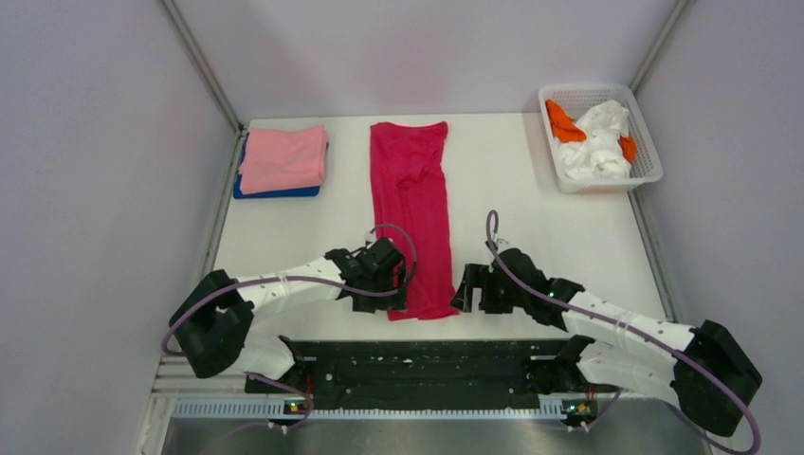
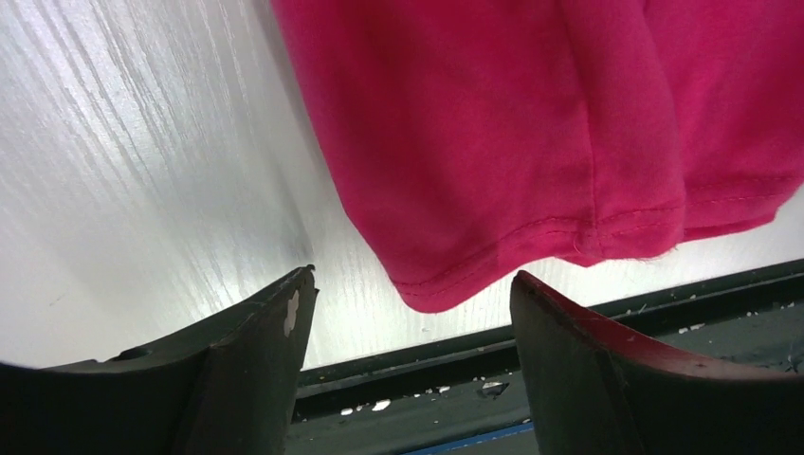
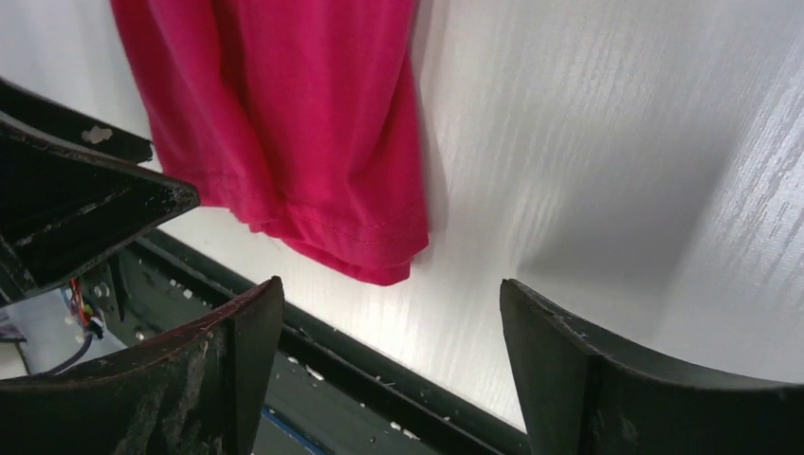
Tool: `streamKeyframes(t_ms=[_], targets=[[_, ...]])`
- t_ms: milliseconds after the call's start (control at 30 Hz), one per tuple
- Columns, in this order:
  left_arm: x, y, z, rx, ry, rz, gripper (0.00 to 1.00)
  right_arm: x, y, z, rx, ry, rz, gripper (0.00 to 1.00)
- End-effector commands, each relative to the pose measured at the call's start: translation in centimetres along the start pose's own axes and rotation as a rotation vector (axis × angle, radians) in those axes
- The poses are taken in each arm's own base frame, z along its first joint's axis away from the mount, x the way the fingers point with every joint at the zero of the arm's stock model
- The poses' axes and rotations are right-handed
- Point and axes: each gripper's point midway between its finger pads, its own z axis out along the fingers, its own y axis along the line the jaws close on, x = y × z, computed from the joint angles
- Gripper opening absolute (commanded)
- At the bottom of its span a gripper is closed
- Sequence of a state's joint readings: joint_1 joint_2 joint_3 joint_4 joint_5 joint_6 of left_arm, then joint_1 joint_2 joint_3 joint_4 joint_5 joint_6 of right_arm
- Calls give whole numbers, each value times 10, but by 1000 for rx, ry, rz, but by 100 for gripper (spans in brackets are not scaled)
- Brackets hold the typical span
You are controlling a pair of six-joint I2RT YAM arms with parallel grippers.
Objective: Fold and stack the t-shirts
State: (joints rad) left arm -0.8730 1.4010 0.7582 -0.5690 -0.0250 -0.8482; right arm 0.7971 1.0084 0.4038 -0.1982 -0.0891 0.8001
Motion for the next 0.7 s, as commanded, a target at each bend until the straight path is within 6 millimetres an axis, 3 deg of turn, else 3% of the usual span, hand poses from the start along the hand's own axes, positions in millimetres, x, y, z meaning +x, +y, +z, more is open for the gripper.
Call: streamKeyframes(t_ms=[0, 333, 500, 667], targets=[[-4, -4, 9, -4, -21, -16, 77, -11, 9, 14, 9, -61, 68, 80], [8, 3, 28, -36, 23, -23, 55, 4, 0, 28, 46, -13, 87, 59], [15, 14, 29, -78, 43, -12, 39, 10, -1, 32, 47, 16, 79, 50], [28, 32, 27, -119, 69, -6, 16, 27, -3, 32, 34, 68, 70, 31]])
